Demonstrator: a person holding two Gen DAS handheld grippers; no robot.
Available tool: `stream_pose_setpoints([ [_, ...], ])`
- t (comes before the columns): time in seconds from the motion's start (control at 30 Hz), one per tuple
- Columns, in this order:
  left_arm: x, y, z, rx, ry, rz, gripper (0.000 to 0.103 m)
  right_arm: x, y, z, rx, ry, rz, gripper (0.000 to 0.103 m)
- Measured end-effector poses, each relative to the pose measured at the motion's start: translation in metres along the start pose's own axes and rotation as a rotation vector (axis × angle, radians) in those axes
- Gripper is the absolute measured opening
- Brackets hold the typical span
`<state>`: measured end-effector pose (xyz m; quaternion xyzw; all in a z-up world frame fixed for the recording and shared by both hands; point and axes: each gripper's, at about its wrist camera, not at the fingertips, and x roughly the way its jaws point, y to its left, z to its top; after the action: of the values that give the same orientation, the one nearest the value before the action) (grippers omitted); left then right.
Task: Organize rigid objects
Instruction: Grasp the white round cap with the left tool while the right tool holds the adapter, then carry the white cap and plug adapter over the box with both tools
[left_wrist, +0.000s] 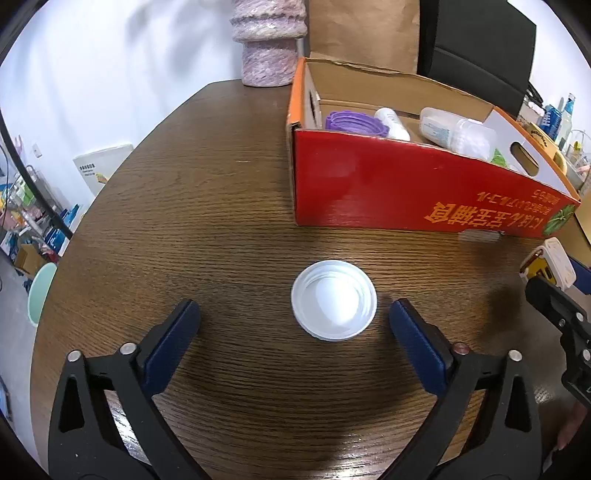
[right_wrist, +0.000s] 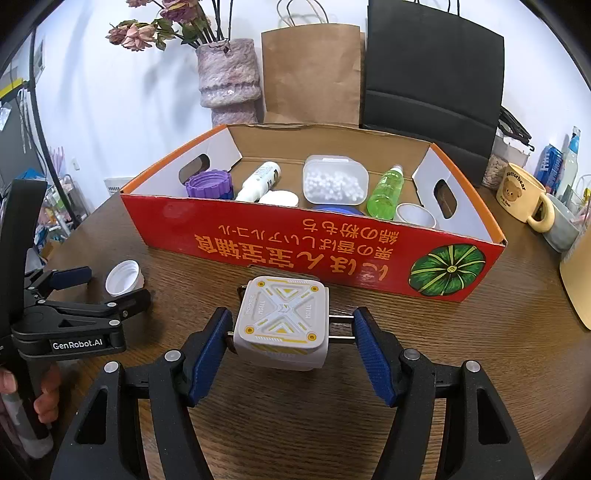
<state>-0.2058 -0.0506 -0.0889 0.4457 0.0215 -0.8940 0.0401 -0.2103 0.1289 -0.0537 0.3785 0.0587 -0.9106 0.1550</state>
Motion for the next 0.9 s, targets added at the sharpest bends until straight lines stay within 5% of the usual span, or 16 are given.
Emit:
stream_pose_setpoints([
  [0.17,-0.009,-0.008,-0.003,0.033,-0.035,-0.023,0.059,0.0,0.0,0.0,0.001,-0.001,-0.002,0.072],
  [0.23,-0.011,-0.009,-0.003,0.037,-0.045,-0.025,0.037,-0.001,0.002,0.0,-0.001,-0.003,-0.001,0.072],
  [0.9,-0.047,-0.019,-0.007,0.035,-0.165,-0.049,0.037,-0.014,0.002,0.003,-0.006,-0.045,0.013,0.072],
])
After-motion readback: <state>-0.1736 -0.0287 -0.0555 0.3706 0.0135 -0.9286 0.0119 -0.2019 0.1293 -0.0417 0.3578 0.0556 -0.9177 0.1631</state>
